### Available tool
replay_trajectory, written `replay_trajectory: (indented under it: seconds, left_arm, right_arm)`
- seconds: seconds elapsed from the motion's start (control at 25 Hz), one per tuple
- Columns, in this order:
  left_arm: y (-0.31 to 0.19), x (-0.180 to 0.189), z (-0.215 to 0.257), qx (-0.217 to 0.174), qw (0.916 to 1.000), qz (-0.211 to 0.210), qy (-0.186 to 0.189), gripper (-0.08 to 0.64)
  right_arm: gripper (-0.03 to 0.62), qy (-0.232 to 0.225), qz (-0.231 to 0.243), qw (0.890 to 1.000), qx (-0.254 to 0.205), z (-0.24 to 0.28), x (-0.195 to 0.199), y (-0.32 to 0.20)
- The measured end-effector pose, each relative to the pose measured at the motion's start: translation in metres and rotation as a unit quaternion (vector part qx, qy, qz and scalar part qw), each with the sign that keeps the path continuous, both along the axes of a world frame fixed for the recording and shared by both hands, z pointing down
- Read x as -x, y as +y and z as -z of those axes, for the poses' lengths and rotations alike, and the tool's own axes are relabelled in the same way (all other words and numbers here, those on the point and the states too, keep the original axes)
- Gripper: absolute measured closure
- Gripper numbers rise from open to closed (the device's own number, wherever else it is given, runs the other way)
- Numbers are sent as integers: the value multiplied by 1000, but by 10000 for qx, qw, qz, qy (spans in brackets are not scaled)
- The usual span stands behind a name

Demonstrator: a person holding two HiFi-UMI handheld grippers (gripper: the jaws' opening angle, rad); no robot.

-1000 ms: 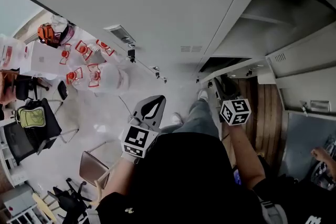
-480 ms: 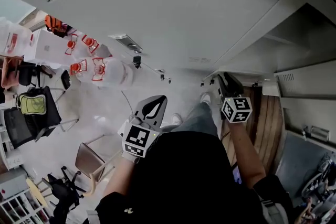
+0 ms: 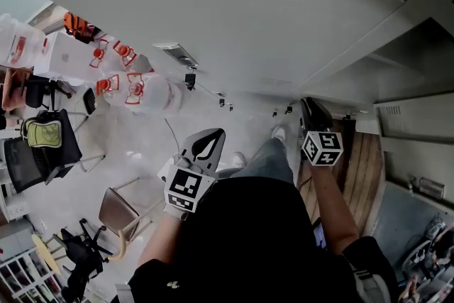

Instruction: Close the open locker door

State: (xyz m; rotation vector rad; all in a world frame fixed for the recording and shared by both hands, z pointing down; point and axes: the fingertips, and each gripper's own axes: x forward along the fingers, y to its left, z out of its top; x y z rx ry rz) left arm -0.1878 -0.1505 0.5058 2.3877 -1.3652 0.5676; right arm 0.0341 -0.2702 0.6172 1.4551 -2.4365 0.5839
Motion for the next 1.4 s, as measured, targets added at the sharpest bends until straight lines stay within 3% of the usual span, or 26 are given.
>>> replay_trajectory:
  seconds: [0.4, 0.68, 1.08, 1.4]
  left_arm:
    - [6, 2, 6, -82, 9999, -54, 88, 537]
    - [17, 2, 8, -183, 9992, -272, 236, 537]
    - [38, -15, 14, -324, 9938, -950, 482, 537]
    - [49, -58, 8, -268, 9823, -1738, 651, 537]
  right_arm:
    - [503, -160, -95, 9993, 311, 0, 1, 8]
    - [503, -105, -292, 9992, 247, 12, -3, 34]
    - [503, -88, -769, 9970, 17, 43, -20, 95]
    - [503, -144, -1103, 9937, -127, 68, -43, 151]
